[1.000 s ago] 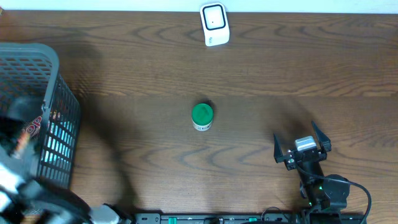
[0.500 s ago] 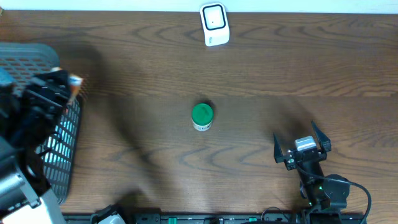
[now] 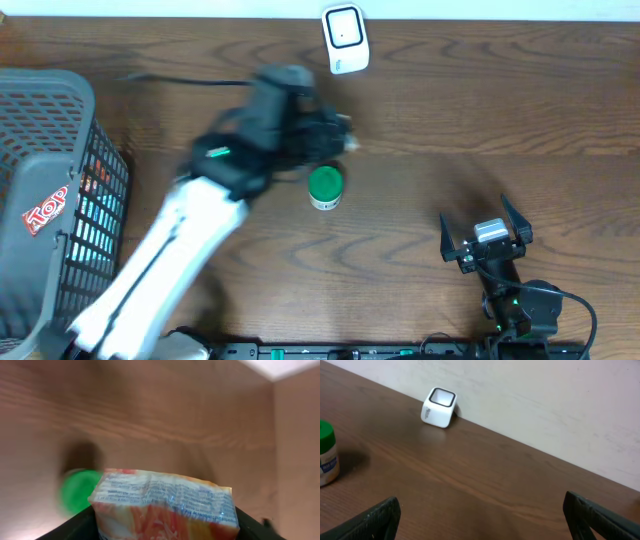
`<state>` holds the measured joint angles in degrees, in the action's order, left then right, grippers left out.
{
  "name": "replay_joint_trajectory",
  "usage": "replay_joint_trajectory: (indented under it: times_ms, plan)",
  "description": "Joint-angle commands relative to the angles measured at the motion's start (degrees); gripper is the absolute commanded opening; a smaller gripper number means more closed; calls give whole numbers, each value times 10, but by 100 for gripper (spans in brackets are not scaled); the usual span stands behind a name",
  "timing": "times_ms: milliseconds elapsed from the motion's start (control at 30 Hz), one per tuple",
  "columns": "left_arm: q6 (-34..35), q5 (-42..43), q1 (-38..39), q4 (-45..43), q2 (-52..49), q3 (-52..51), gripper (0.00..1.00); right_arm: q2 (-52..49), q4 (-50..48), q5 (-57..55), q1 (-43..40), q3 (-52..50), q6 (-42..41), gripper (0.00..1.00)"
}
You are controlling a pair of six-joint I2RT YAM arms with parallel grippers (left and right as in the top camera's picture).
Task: Scan the item barcode
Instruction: 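Carry the Kleenex pack with the left gripper and place it right of the jar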
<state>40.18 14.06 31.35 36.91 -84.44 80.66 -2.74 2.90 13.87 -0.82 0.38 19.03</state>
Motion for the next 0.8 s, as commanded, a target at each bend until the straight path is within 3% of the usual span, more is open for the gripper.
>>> replay_joint_trajectory:
  times_ms: [0, 233, 500, 567, 600, 767]
  plan:
    - [7, -30, 60, -49, -94, -7, 68, 1, 3, -1, 9, 0, -8, 99]
    - [22, -30, 113, -105, -266, -7, 68, 1, 3, -1, 9, 0, -8, 99]
    - [21, -33, 134, -109, -349, -7, 69, 1, 3, -1, 9, 0, -8, 99]
    - [19, -47, 135, -109, -347, -7, 88, 1, 3, -1, 9, 0, -8, 99]
    - [17, -56, 136, -109, -342, -5, 92, 1, 3, -1, 9, 0, -8, 99]
    - [-59, -50, 136, -109, -285, 38, 95, 1, 3, -1, 9, 0, -8, 99]
